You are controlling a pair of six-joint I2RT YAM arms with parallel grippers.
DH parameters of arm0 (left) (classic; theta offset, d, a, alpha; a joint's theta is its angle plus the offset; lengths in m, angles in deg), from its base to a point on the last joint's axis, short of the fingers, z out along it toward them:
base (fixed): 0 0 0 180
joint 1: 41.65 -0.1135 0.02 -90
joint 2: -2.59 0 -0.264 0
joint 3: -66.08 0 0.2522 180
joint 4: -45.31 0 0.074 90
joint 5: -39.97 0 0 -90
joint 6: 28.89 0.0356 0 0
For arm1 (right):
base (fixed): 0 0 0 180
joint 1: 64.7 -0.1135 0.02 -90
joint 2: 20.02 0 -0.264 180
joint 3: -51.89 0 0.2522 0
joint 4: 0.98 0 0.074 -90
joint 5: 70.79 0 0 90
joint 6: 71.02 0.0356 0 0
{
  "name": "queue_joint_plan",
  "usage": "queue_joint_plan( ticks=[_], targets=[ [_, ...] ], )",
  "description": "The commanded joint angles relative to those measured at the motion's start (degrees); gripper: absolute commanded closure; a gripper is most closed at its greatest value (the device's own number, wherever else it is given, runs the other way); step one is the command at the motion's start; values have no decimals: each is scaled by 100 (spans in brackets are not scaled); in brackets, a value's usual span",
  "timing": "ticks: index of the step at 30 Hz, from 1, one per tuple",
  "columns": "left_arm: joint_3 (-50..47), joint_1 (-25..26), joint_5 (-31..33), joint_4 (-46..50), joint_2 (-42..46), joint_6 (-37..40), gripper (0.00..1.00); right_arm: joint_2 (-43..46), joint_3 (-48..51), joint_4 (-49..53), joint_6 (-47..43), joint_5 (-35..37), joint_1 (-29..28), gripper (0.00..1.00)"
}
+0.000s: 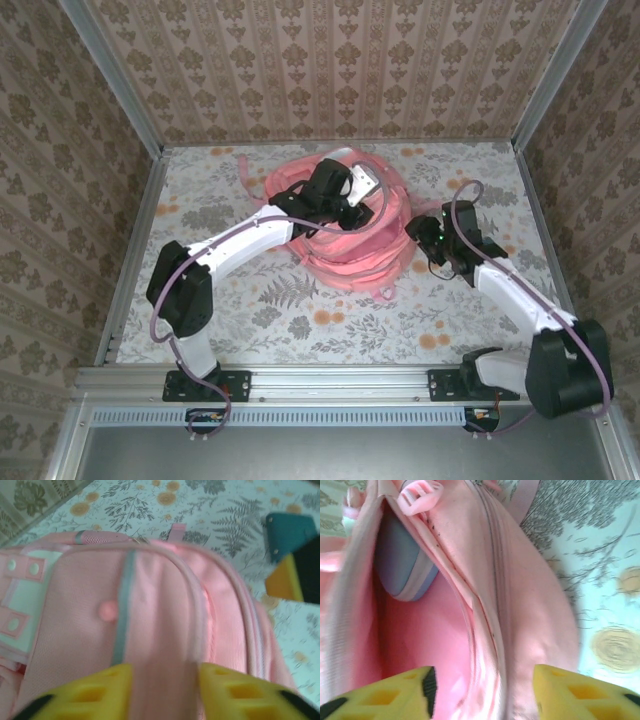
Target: Pack the student bag
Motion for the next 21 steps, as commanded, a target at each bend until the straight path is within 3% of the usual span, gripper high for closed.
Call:
queue_joint_plan(
  ticks=[1, 5, 9, 15, 21],
  targets=[
    [20, -207, -21, -468, 297, -920, 37, 562, -10, 1091, -718, 621, -41, 34],
    [-595, -567, 213, -488, 791, -1781, 20, 664, -384, 1686, -1226, 751, -280, 22],
    [-1427, -1068, 300, -315, 1325, -2989, 16, 483, -693, 1819, -1327, 1002, -941, 13],
    [-2657, -1813, -497, -513, 1679, -4559, 25, -93, -980, 1379, -1050, 1158, -1859, 9],
    [-3077, -2039, -1051, -1078, 1250, -5466, 40, -807, -1414, 1201, -941, 1218, -2487, 3]
  ],
)
